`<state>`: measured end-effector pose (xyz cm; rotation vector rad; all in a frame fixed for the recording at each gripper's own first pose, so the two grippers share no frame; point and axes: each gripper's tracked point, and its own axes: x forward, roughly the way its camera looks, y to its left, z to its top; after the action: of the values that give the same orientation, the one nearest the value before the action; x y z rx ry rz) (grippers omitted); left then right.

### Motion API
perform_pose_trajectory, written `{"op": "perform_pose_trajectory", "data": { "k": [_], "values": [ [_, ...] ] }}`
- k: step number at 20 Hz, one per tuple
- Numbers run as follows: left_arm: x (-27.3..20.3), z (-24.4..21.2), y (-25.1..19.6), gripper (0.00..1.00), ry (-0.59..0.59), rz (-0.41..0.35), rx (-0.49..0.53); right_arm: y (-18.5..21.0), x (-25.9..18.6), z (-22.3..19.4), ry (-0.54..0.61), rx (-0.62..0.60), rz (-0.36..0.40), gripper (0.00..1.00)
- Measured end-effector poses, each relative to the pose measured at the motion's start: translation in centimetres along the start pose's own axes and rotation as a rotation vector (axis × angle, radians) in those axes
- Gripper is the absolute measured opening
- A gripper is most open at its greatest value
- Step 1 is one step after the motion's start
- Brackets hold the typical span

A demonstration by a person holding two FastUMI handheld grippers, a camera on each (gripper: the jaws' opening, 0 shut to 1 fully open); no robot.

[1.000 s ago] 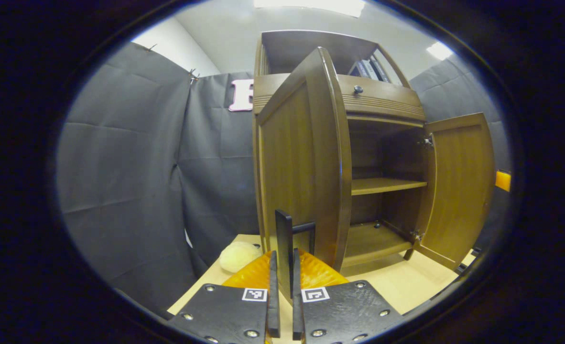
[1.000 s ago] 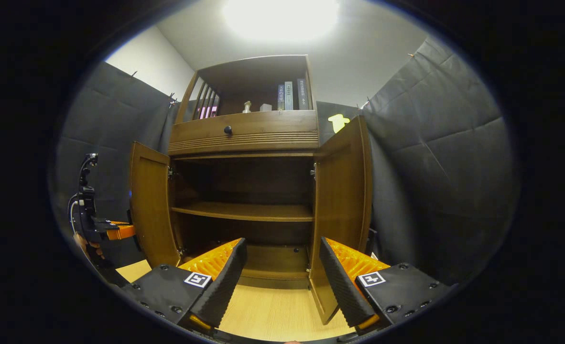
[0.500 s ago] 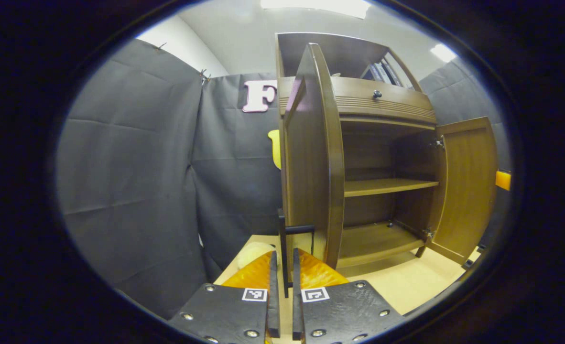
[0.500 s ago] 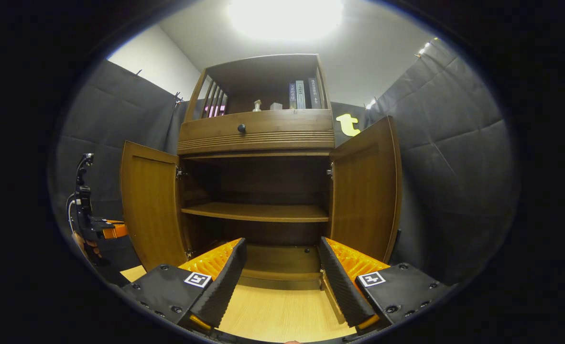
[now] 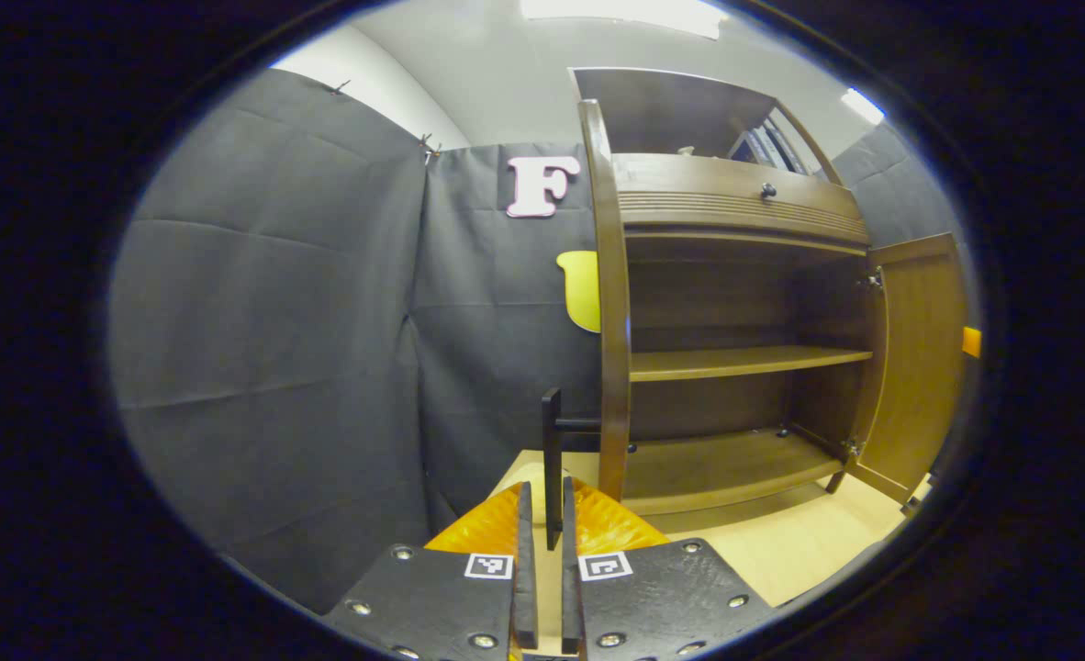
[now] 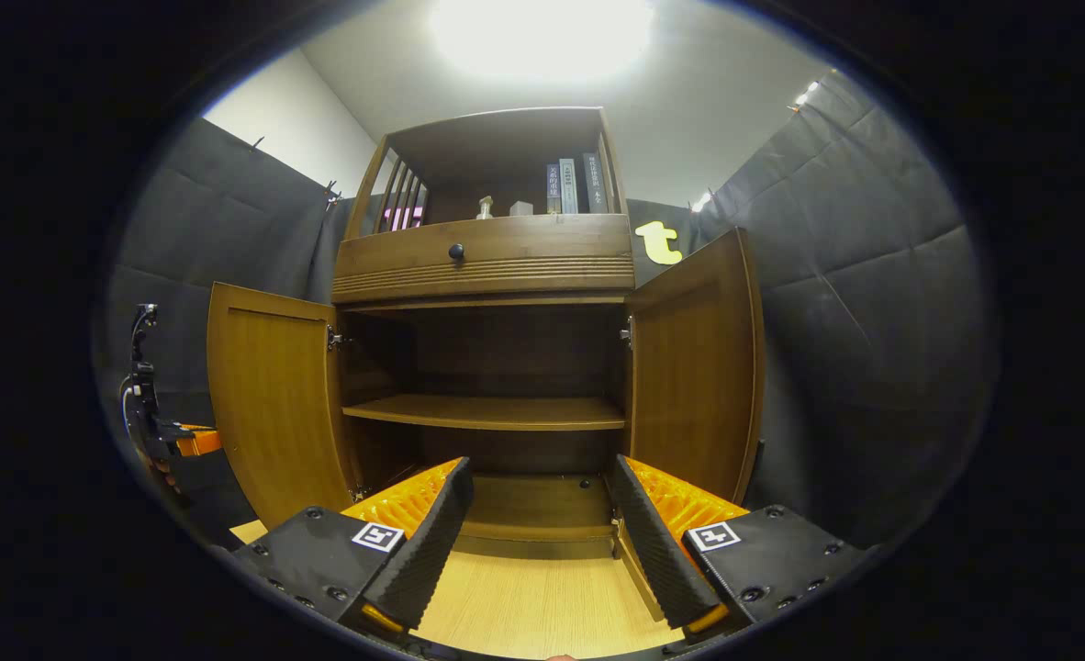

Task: Open the right door of the double-door shoe cabinet with the right hand, and open the left door with the left hand.

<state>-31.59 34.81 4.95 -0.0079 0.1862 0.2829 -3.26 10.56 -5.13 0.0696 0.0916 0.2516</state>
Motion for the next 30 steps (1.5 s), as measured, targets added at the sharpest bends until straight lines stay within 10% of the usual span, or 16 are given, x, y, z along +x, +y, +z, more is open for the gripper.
{"op": "perform_pose_trajectory", "data": {
  "k": [30],
  "values": [
    [-20.1, 8.4, -7.3, 0.14, -0.131, -0.044, 0.014, -3.9, -12.6, 1.6, -0.055, 0.006, -0.05, 0.94]
  ]
}}
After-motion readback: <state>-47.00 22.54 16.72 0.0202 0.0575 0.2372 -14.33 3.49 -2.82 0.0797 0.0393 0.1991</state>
